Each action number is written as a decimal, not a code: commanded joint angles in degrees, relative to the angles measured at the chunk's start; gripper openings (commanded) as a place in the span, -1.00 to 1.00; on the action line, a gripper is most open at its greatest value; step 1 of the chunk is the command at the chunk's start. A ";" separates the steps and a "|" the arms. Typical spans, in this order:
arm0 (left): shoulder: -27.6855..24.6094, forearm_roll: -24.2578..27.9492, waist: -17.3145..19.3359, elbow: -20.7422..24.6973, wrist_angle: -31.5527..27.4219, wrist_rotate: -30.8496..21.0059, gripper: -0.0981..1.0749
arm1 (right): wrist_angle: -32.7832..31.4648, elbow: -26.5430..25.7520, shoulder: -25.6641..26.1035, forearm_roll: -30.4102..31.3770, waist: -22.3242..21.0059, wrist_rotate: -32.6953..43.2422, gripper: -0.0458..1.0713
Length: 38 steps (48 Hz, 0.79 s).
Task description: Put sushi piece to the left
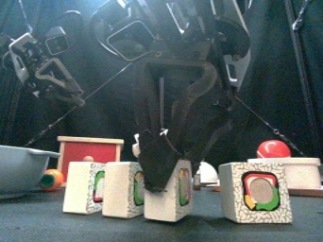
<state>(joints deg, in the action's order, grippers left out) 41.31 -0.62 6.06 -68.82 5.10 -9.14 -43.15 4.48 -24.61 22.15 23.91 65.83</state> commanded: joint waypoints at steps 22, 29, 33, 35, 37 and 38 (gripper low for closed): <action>-0.18 0.00 0.09 0.88 0.18 0.09 0.48 | -0.79 -2.20 1.32 -0.26 0.00 0.00 0.71; -0.18 0.00 0.09 0.79 0.18 0.18 0.48 | -1.23 -2.72 1.32 -0.70 0.00 0.00 0.71; -0.09 0.00 0.00 0.79 0.18 0.09 0.48 | -1.41 -3.08 1.41 -0.79 -0.09 0.00 0.71; -0.18 0.00 0.00 0.88 0.18 0.09 0.48 | -1.32 -3.16 1.58 -0.79 -0.18 0.00 0.71; -0.09 0.00 0.09 0.88 0.18 0.09 0.48 | -1.41 -3.52 1.85 -0.70 -0.18 0.00 0.71; -0.18 0.00 0.00 0.88 0.18 0.09 0.48 | -1.41 -3.69 2.02 -0.70 -0.18 0.00 0.71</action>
<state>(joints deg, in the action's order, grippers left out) 41.22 -0.62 6.06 -68.82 5.10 -9.05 -44.56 2.55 -24.70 21.45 23.91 65.83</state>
